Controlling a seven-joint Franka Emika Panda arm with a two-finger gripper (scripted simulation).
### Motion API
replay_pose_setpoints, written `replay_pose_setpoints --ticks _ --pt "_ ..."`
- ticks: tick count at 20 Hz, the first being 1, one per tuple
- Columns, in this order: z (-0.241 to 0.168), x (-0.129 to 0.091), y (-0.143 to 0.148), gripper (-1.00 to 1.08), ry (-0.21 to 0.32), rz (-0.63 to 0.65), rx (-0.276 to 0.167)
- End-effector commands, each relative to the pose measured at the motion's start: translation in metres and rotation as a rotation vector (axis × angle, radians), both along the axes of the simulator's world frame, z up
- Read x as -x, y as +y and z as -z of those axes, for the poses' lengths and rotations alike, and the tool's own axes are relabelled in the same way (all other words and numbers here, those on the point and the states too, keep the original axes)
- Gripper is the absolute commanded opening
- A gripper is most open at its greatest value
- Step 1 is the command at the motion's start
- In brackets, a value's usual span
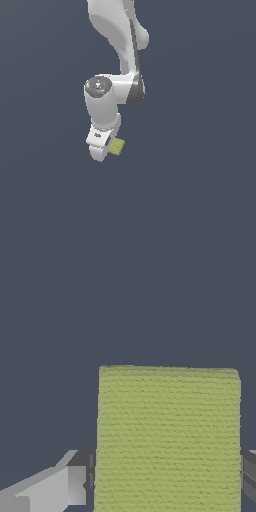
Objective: Pick up the object and move it to a goal position.
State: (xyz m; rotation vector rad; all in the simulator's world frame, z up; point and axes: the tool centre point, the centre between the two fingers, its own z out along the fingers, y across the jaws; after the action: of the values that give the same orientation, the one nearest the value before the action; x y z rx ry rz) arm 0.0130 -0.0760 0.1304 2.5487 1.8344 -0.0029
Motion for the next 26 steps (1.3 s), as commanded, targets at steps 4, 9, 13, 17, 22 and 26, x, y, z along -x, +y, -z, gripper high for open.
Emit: replay_pose_setpoints --ticks 4,9,13,17,22,26 --pt "-0.05 0.022 -0.005 -1.0 -0.001 0.0 0.001" --pt "-0.098 0.043 -0.01 -1.0 -0.001 -0.001 0.0" --pt "-0.139 0.06 -0.014 -1.0 -0.001 -0.001 -0.001" --pt "-0.177 0.076 -0.018 -1.0 -0.001 -0.001 -0.002" --pt "-0.217 0.092 -0.022 -1.0 -0.001 -0.001 -0.003" --pt "-0.241 0.1 -0.025 -1.0 -0.001 -0.001 -0.003"
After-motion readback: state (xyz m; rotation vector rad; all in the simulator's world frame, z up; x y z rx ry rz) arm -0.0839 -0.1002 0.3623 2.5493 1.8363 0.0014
